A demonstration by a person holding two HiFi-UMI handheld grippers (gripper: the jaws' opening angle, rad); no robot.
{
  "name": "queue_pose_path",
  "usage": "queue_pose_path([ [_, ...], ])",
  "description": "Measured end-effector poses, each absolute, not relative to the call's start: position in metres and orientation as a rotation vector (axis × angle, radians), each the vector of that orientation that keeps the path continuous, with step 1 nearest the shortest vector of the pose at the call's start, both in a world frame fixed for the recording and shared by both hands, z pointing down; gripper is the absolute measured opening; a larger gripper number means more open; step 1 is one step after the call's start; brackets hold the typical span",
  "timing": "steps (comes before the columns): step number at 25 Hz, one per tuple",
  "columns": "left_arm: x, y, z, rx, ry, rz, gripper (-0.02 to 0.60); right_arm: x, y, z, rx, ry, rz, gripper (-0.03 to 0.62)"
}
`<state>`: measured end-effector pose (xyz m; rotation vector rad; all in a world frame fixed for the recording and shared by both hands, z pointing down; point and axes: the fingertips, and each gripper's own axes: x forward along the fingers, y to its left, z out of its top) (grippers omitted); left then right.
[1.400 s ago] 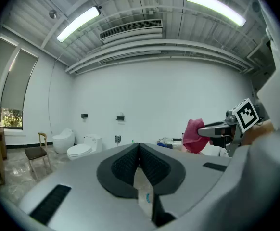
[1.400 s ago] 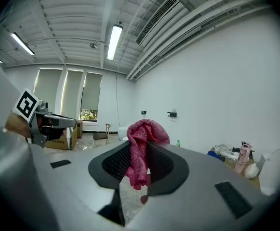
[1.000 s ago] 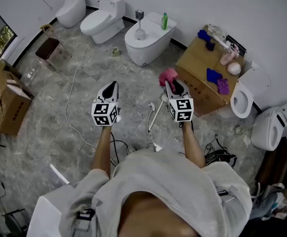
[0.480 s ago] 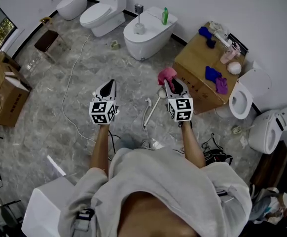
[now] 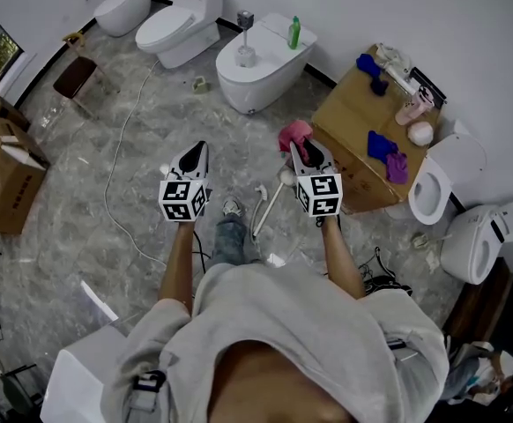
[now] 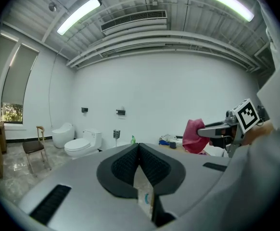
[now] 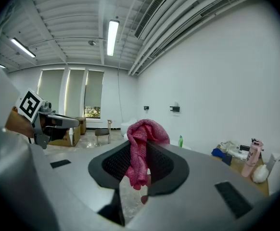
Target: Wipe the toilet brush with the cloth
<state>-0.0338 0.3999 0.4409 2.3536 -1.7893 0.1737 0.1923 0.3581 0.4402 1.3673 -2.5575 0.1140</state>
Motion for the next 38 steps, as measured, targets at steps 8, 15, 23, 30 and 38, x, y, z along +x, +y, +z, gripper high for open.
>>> queue_pose_path([
  [8,-0.059,0.293,0.441,2.397,-1.735,0.160,0.018,0.157,0.259,0.438,1.390,-2.530,0.105,0.101],
  [15,-0.110,0.203,0.431,2.414,-1.724,0.141,0.018,0.101,0.169,0.421,1.397,-2.534,0.066,0.101],
  [23,-0.139,0.133,0.433,2.445,-1.678,0.137,0.018,0.073,0.113,0.429,1.428,-2.496,0.078,0.101],
  [30,-0.134,0.106,0.442,2.457,-1.634,0.139,0.018,0.075,0.089,0.436,1.446,-2.465,0.093,0.101],
  [38,-0.130,0.064,0.454,2.455,-1.619,0.149,0.018,0.072,0.050,0.454,1.426,-2.476,0.120,0.101],
])
